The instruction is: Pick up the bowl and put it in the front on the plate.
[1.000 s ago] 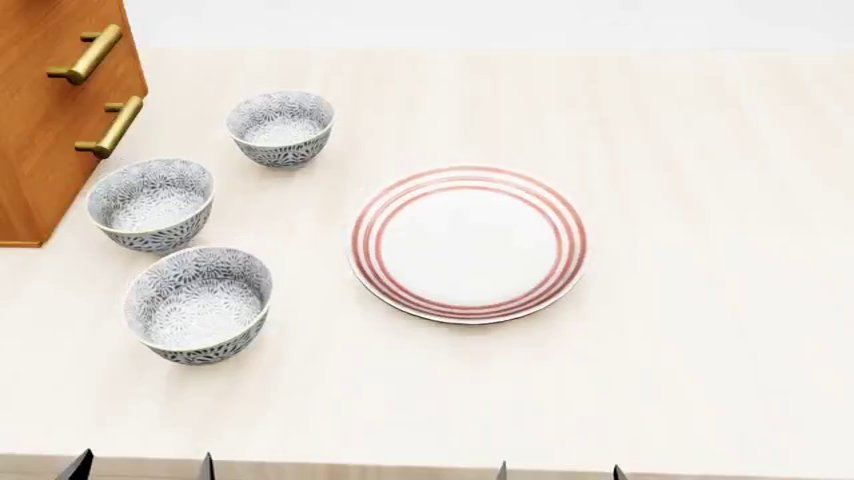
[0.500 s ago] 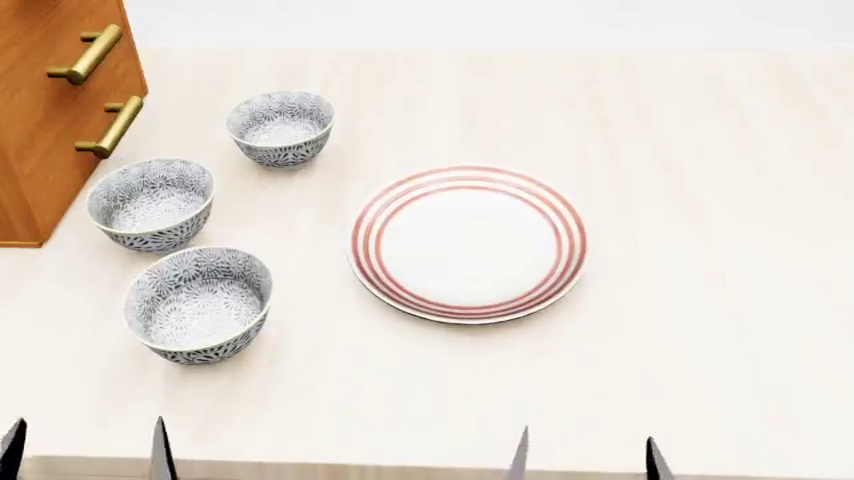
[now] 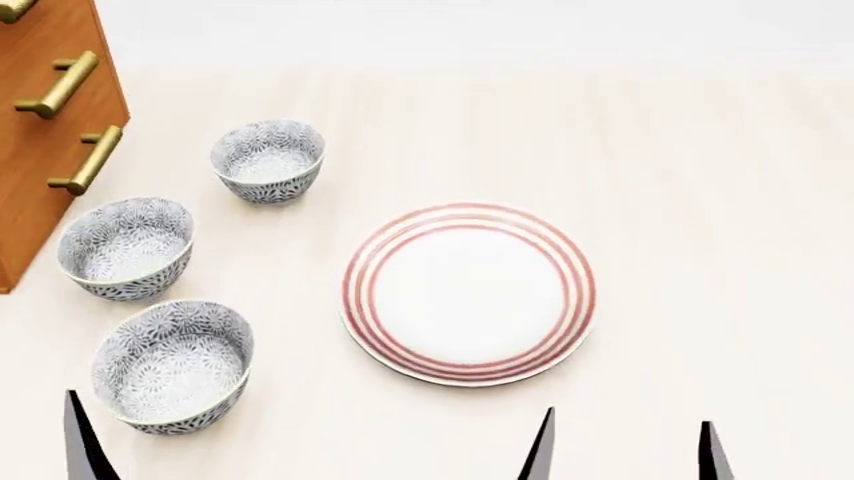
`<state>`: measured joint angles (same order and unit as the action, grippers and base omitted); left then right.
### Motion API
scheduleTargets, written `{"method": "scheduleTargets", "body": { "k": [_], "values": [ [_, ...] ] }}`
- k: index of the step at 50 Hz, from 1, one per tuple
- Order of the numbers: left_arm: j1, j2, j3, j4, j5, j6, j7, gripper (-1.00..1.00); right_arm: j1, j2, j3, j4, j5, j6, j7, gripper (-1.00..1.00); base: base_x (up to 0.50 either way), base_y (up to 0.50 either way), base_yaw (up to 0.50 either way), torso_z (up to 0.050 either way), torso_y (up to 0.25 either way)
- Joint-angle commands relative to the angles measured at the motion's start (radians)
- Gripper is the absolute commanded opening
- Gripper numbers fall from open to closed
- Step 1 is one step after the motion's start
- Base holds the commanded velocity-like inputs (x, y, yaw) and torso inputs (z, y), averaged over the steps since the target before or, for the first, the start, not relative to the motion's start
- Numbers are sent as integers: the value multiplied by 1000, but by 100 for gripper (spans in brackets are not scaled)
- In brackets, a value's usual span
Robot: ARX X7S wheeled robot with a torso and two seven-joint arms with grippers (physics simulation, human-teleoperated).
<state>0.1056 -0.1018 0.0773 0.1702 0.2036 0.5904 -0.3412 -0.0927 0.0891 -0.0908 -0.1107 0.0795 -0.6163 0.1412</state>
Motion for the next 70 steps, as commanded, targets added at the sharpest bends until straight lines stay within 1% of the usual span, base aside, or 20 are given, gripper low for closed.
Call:
{"method": "scheduleTargets", "body": {
  "k": [1,42,49,70],
  "values": [
    [6,-7,7,12,22,20,-17,100,-4,10,-10,-4,-9,-35,3,100,500,0,0,0,0],
    [2,-44,48,13,18,-6,-64,100,7,53,-64,-8,-10,-34,39,100,498,0,0,0,0],
    [3,-50,55,15,20,-6,-71,100,3,60,-74,-14,-16,-52,39,100,0,0,0,0,0],
    [0,-65,72,17,15,-17,-86,100,5,75,-91,-6,-17,-60,54,100,0,498,0,0,0]
  ]
}}
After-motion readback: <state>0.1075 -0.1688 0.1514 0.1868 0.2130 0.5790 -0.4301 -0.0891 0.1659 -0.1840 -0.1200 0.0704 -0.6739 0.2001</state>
